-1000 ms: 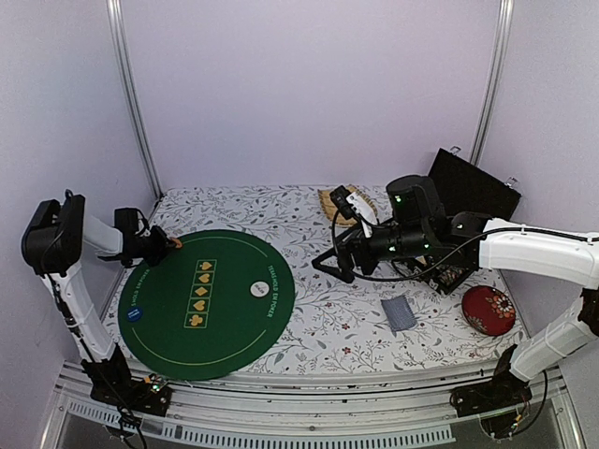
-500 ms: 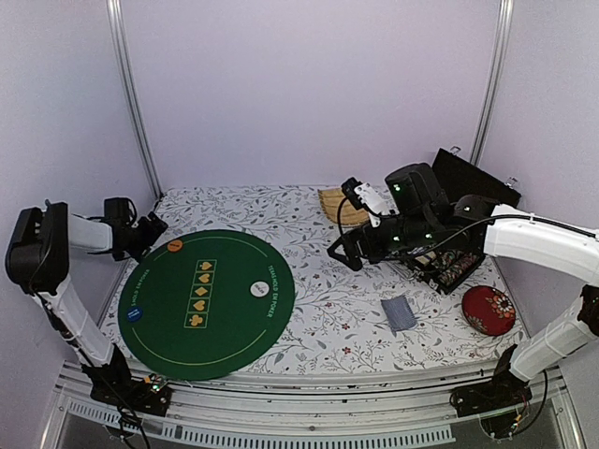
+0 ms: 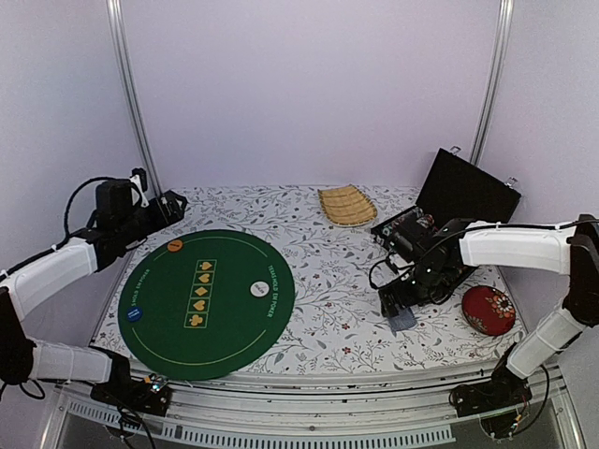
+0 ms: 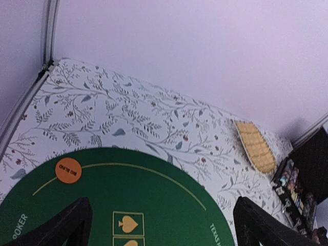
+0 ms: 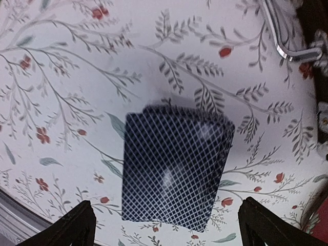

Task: Distribute texas hold em gaming equipment
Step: Pick up the poker card from the center of the board.

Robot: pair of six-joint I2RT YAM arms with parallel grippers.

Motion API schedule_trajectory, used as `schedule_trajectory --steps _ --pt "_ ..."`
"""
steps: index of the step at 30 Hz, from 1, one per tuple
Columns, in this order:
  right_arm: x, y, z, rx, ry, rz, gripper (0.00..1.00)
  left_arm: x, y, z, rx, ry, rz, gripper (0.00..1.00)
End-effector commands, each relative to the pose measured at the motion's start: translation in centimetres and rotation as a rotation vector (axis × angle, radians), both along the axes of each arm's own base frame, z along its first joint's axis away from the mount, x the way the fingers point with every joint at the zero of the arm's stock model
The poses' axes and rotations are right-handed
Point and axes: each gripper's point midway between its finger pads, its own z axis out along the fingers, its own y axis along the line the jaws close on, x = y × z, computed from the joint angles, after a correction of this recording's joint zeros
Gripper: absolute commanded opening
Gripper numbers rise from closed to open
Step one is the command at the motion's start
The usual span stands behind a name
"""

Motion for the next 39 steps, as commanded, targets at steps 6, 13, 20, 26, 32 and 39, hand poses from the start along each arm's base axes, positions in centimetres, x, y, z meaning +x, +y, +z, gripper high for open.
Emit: schedule_trajectory --steps 6,13,20,26,32,39 --pt "-1.6 1.0 -2.7 0.034 0.149 -0.013 0.99 -2.2 -2.0 -4.3 0.113 0.121 -0.097 0.98" --pt "-1.6 -1.2 -4.0 -0.093 0.146 -0.023 0.99 -1.8 -2.5 -3.6 0.116 0.104 -0.119 0.98" --pt "-1.9 -0.8 -5.5 -0.086 0.179 -0.006 0.97 -1.7 -2.6 -3.3 0.117 0.096 -0.125 0.98" --pt "-2.3 -0.3 -6.7 -0.093 0.207 0.048 0.73 -1.8 -2.5 -3.0 0.121 0.086 -0.123 0.98" --pt "-2.4 2.2 -6.9 -0.102 0.181 0.178 0.59 -2.1 -2.4 -2.7 0.127 0.076 -0.122 0.98" --pt "-5.5 10.3 -8.5 -0.103 0.175 0.597 0.53 -2.9 -2.4 -3.1 0.127 0.086 -0.132 0.97"
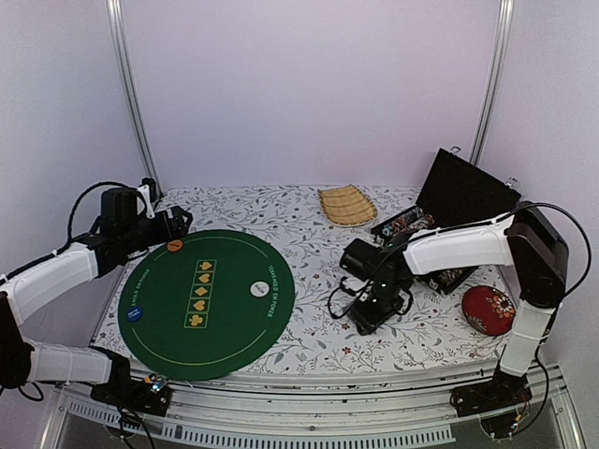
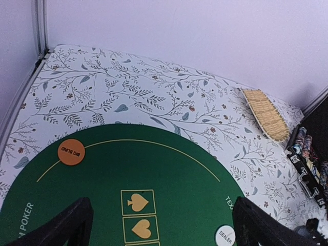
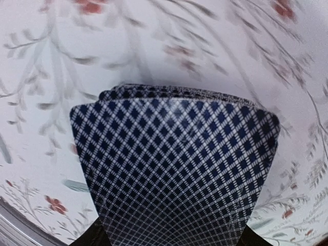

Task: Distribute texas hold em gaming equipment
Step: Pick up the poker card from the center of the board, then pick up the poker card from the face-down deck piles.

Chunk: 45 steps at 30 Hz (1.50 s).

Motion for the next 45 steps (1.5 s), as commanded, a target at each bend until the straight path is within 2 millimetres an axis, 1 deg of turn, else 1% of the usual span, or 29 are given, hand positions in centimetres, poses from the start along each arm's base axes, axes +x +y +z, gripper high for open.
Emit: schedule_trajectory --steps 1,3,6,9,12,14,15,18,20,21,23,25,26,28,29,31,33,36,39,41,45 --pt "-3.4 5.5 -2.9 0.023 0.057 0.325 0.52 -0.9 -0.5 0.0 0.013 0.003 -0.030 0.97" --pt "-4.5 7.6 -2.7 0.050 0.063 0.447 0.52 -1.2 -0.4 0.1 0.014 0.005 -0.029 0.97" --pt "-5.8 9.0 -2.5 0.079 0.079 0.549 0.52 -1.9 -0.3 0.3 0.020 -0.001 -0.038 0.97" --pt "-6.4 9.5 -2.4 0.091 0.084 0.595 0.52 -2.5 -0.2 0.3 0.029 -0.003 -0.043 0.97" --pt "-6.3 9.5 -2.7 0.078 0.074 0.626 0.53 -2.9 -0.1 0.3 0.035 0.000 -0.044 0.96" --pt "-6.2 9.3 -3.0 0.065 0.072 0.642 0.57 -3.0 -0.2 0.4 0.027 0.004 -0.049 0.96" --pt "-6.1 9.1 -3.2 0.055 0.067 0.645 0.61 -3.1 -0.4 0.3 0.019 0.007 -0.058 0.95" --pt "-5.7 8.6 -3.8 0.022 0.054 0.648 0.78 -3.4 -1.1 -0.3 0.012 0.036 -0.071 0.90" --pt "-5.7 8.5 -3.7 0.025 0.043 0.647 0.95 -4.0 -2.8 -1.5 0.009 0.076 -0.123 0.89" --pt "-5.6 8.8 -3.4 0.043 0.027 0.647 1.00 -4.4 -4.1 -2.5 0.005 0.112 -0.171 0.89" --pt "-5.4 9.1 -2.9 0.077 -0.005 0.639 0.99 -5.7 -6.6 -3.9 -0.001 0.175 -0.263 0.90" --pt "-5.1 9.3 -2.3 0.111 -0.051 0.617 0.99 -7.5 -9.8 -5.6 -0.016 0.242 -0.359 0.92" --pt "-5.2 8.9 -2.3 0.120 -0.068 0.609 0.99 -8.6 -11.6 -6.2 -0.039 0.269 -0.425 0.94" --pt "-5.1 8.9 -1.5 0.163 -0.112 0.588 0.99 -11.5 -15.8 -7.1 -0.088 0.314 -0.579 0.97" --pt "-5.0 9.1 -0.9 0.190 -0.132 0.580 0.99 -12.5 -17.3 -7.5 -0.110 0.335 -0.637 0.98" --pt "-4.9 9.3 0.3 0.247 -0.174 0.564 0.99 -14.2 -19.8 -8.2 -0.133 0.367 -0.730 0.98" --pt "-5.0 9.4 1.3 0.304 -0.219 0.554 0.99 -15.2 -21.8 -8.8 -0.123 0.377 -0.798 0.98" --pt "-5.4 9.3 2.3 0.379 -0.259 0.551 0.99 -16.6 -24.5 -10.4 -0.087 0.427 -0.903 0.98" --pt "-5.4 8.8 1.7 0.381 -0.267 0.530 0.99 -17.1 -25.8 -13.0 -0.047 0.507 -0.922 0.98" --pt "-5.3 8.6 1.1 0.373 -0.273 0.513 0.99 -17.2 -26.5 -14.3 -0.046 0.551 -0.926 0.92" --pt "-5.0 9.0 0.9 0.389 -0.290 0.513 0.99 -17.0 -28.1 -15.2 -0.041 0.567 -0.941 0.81"
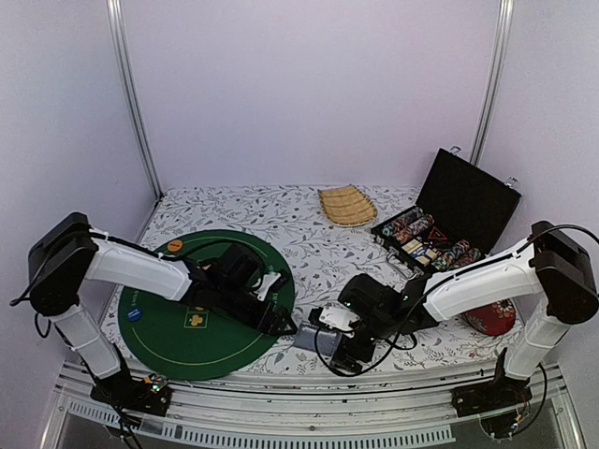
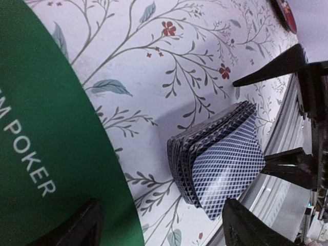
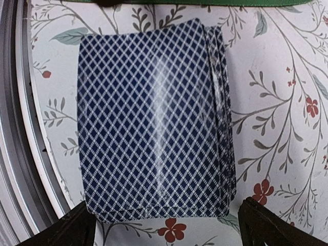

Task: Distribute texas hold em gaming equipment
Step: Pick up the poker card from the face-down deck piles.

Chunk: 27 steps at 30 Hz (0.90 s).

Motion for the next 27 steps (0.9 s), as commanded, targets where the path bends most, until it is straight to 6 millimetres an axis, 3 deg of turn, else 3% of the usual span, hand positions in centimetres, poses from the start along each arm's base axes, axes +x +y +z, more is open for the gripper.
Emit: schedule_trajectory --steps 1,6,11,18,22,27 --pt "0.9 1.3 0.6 0.074 -0.034 -0.022 0.99 -0.1 -2.7 0.5 -0.043 -0.003 -0.046 0.79" --pt "1.4 1.5 0.3 0.064 -0.050 -0.024 0.99 -0.6 -3.8 -0.6 -0.027 0.016 -0.073 0.75" --pt "1.9 1.3 0.1 0.047 -0.076 -0.039 0.99 -0.8 -4.7 -1.8 -0.004 0.035 -0.094 0.60" --pt "1.8 1.2 -0.1 0.040 -0.069 -0.035 0.99 -0.2 -2.8 -2.4 0.096 -0.015 -0.061 0.36" --pt "2.0 1.3 -0.3 0.028 -0.073 -0.036 0.99 0.1 -2.1 -2.4 0.127 -0.038 -0.049 0.29" --pt "1.9 1.3 -0.3 0.026 -0.069 -0.032 0.99 -0.3 -2.0 -1.9 0.105 -0.031 -0.059 0.28"
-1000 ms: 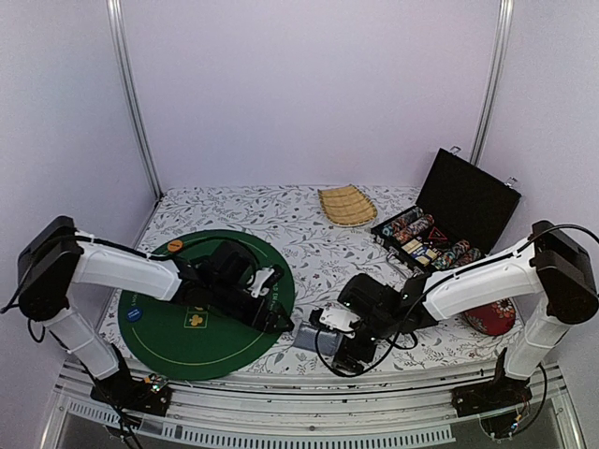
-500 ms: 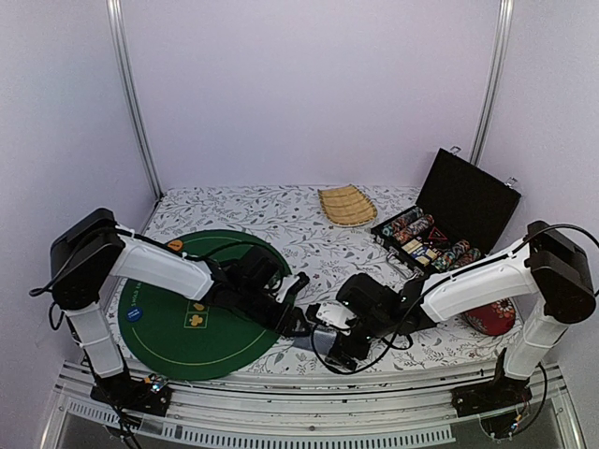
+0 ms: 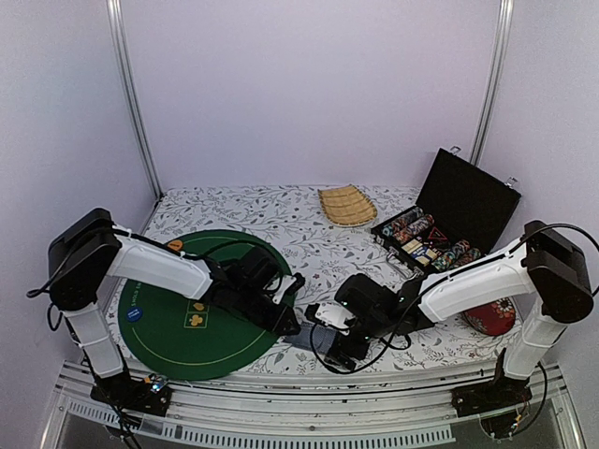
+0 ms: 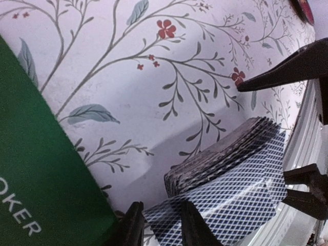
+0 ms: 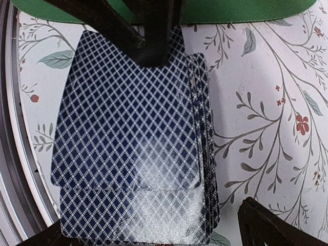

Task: Distribute texas hold em gaming equipment
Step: Pick up the poker card from the face-down deck piles.

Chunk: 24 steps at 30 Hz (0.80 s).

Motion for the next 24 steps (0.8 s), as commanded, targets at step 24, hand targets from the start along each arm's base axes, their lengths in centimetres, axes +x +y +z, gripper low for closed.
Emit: schedule_trajectory --steps 24 --pt "0.2 -0.4 1.8 -0.037 -0.021 0.029 0.99 -2.4 0.0 6.3 -0.163 -0.080 -0.139 0.00"
